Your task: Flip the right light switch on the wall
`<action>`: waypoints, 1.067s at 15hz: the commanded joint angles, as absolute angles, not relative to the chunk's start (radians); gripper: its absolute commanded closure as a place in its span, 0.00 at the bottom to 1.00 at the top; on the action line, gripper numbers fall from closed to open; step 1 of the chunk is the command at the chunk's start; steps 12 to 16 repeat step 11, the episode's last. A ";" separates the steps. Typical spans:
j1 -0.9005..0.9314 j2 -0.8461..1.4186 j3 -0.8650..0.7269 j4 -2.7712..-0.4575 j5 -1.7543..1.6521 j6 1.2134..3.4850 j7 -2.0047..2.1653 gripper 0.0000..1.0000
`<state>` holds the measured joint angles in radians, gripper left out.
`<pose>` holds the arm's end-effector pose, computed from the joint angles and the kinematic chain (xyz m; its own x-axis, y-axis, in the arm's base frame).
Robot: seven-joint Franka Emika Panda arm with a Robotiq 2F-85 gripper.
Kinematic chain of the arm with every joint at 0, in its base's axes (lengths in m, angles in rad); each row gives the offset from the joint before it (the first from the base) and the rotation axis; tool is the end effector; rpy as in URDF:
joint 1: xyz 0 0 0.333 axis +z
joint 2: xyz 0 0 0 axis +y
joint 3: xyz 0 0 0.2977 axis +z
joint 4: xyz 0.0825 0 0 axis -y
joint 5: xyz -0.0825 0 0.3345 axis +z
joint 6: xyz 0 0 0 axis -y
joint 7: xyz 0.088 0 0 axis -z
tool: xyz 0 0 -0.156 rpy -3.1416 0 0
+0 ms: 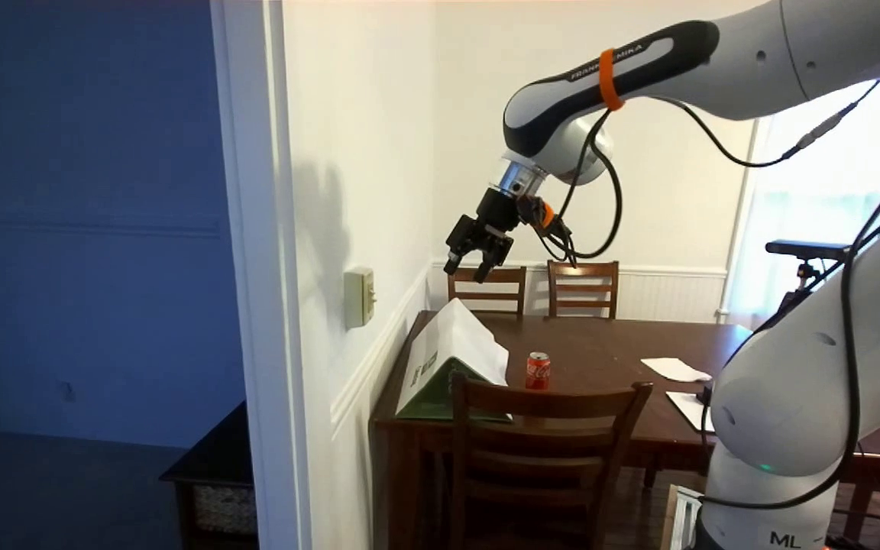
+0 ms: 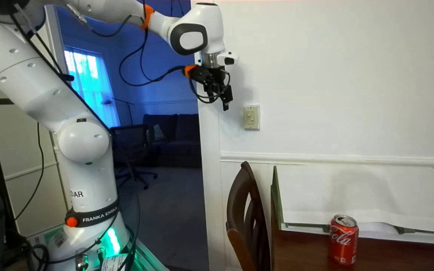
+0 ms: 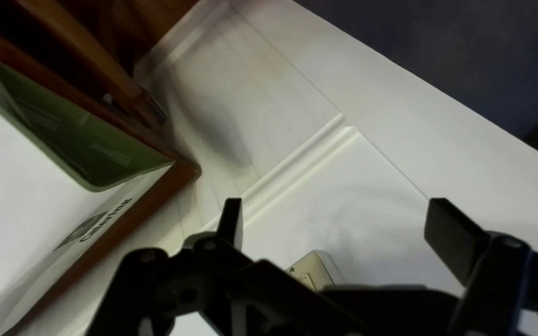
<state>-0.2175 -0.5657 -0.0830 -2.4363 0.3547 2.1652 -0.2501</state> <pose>0.3753 -0.0893 0.4901 0.9125 -0.2398 0.3313 -0.1389 -0.9437 -0.3003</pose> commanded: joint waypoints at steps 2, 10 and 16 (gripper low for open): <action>-0.217 -0.773 -0.018 -2.530 0.084 2.183 -0.112 0.00; -0.173 -0.782 -0.035 -2.518 0.029 2.169 -0.096 0.00; -0.173 -0.781 -0.035 -2.519 0.029 2.171 -0.096 0.00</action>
